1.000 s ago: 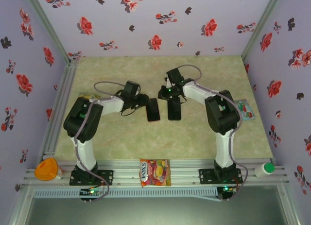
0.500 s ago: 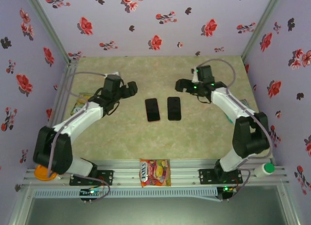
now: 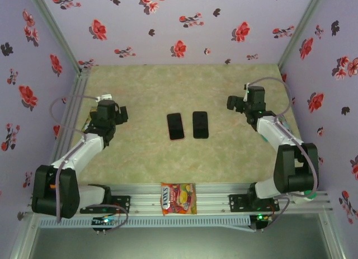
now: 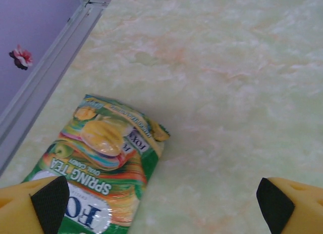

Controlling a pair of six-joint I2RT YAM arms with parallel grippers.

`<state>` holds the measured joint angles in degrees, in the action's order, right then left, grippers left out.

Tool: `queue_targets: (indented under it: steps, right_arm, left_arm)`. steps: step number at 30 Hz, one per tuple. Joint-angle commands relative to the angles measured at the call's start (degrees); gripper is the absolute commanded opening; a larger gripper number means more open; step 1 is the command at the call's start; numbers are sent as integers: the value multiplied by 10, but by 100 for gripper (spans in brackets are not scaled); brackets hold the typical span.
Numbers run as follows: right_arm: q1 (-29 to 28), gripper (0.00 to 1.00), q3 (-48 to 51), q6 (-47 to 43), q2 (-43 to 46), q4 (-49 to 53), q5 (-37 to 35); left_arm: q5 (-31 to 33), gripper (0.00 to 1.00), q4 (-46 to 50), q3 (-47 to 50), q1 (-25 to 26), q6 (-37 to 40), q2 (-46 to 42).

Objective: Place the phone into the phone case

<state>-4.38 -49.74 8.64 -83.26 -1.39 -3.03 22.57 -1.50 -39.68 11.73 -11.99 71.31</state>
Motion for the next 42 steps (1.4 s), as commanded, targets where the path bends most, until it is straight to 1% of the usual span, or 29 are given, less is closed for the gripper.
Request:
queue_targets:
  steps: [1,3,6,8,14,20,23,25,29,31,33,35,38,40,42]
  right_arm:
    - [18,99,44,-22,-8,-102,-23]
    - [27,99,62,-24,-11,-135,-18]
    - [37,99,81,-22,-20,-174,-20]
    - [41,99,85,-20,-17,-183,-17]
    - [53,99,93,-24,-12,-191,-20]
    - [55,99,134,-22,6,-211,-31]
    - [55,99,174,-19,-3,-271,-35]
    - [55,99,211,-16,-16,-344,-43]
    - [55,99,278,-33,-43,-489,1]
    - [55,99,290,-34,-52,-517,7]
    - [55,99,285,-36,-67,-529,15]
    - [55,99,274,-39,-56,-486,16]
    - [54,99,274,-39,-65,-499,11]
    - [54,99,268,-35,-59,-479,-5]
    - [53,99,269,-37,-61,-485,-10]
  left_arm:
    - [19,100,-44,-1,-19,70,4]
    - [7,100,-61,9,-34,80,14]
    - [-33,100,-121,40,-52,91,25]
    - [-55,100,-159,60,-64,93,30]
    - [-82,100,-298,117,-92,94,45]
    - [-119,100,-342,129,-104,98,73]
    - [-140,100,-381,140,-105,119,102]
    - [-149,100,-410,147,-105,122,121]
    - [-166,100,-450,158,-105,130,149]
    - [-169,100,-473,167,-105,130,160]
    - [-166,100,-508,181,-105,131,170]
    - [-165,100,-512,183,-105,130,168]
    - [-165,100,-494,174,-105,129,169]
    - [-166,100,-493,173,-106,128,169]
    - [-164,100,-491,172,-107,126,169]
